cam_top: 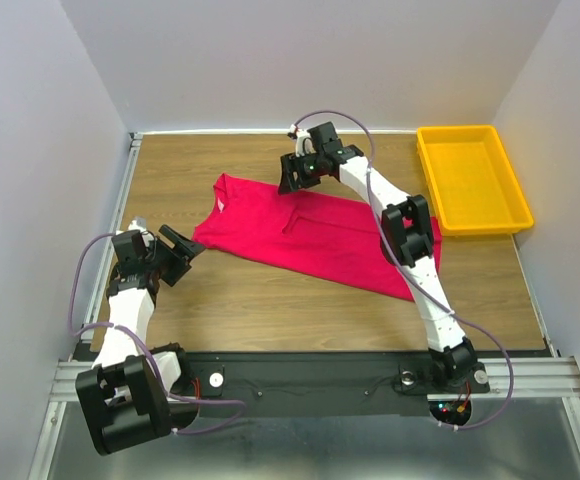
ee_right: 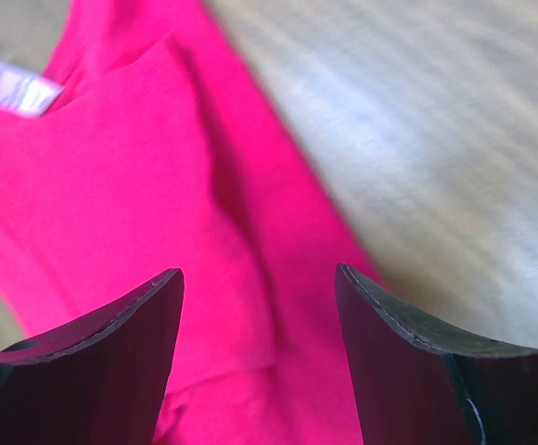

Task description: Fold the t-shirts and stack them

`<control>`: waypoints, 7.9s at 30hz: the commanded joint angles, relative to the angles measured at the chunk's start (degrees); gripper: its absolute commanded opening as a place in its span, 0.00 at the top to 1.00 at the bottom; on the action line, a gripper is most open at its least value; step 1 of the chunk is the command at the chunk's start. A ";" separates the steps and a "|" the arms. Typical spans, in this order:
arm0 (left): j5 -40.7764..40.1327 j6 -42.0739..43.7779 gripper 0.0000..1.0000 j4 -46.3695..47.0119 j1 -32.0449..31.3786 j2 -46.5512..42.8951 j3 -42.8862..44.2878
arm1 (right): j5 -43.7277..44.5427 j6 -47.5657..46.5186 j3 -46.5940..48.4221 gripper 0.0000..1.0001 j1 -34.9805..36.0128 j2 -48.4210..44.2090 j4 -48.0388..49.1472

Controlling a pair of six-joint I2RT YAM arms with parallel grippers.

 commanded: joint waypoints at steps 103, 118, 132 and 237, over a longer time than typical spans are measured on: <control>-19.90 -49.86 0.43 30.76 -57.43 53.98 24.74 | -6.54 -19.39 -75.98 0.07 -33.46 -65.58 18.54; -23.42 -48.28 0.69 14.75 -58.49 60.49 35.29 | -13.05 -19.04 -79.15 0.07 -37.51 -69.27 20.39; -25.18 -34.76 1.00 14.22 -55.85 51.63 26.69 | -14.72 -18.95 -79.51 0.07 -38.39 -70.07 20.66; -38.71 22.65 0.90 0.77 -96.54 40.89 24.48 | -14.99 -122.04 -87.15 0.12 -35.58 -64.88 -41.31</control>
